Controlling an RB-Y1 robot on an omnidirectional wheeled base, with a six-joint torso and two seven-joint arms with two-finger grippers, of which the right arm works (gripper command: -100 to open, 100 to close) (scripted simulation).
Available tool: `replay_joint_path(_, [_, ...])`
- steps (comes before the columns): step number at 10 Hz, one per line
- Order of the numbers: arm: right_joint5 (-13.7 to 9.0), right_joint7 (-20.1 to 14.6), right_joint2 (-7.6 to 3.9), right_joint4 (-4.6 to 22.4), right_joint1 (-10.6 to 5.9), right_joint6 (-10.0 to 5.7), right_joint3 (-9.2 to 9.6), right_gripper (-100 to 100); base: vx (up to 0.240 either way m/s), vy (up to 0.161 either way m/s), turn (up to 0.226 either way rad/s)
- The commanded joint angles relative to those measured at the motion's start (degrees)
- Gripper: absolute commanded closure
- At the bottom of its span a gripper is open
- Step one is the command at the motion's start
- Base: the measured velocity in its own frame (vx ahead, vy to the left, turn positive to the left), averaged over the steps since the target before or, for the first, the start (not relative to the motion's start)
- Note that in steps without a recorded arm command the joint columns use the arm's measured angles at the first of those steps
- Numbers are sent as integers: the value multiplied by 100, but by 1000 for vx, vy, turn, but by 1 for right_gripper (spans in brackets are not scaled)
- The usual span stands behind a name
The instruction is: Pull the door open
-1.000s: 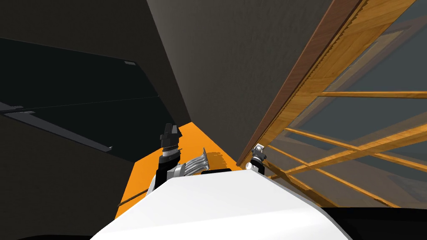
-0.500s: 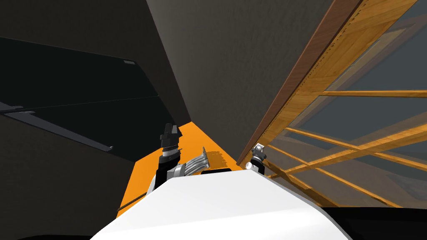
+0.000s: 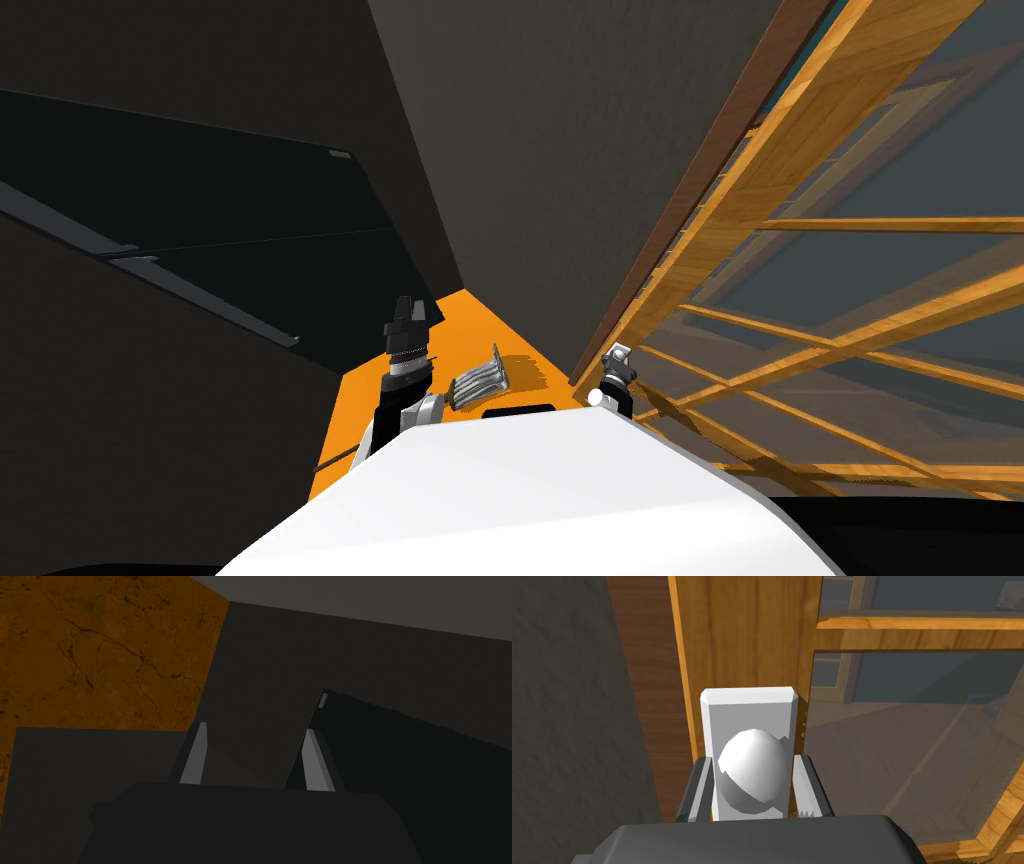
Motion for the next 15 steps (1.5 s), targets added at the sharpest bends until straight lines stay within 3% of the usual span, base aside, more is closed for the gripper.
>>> replay_joint_path(1, [-13,1,-16,9,50,-6,-22,100,-197,113,12])
replay_joint_path(15, [103,-185,-111,11,76,30,123,100,-221,91,10])
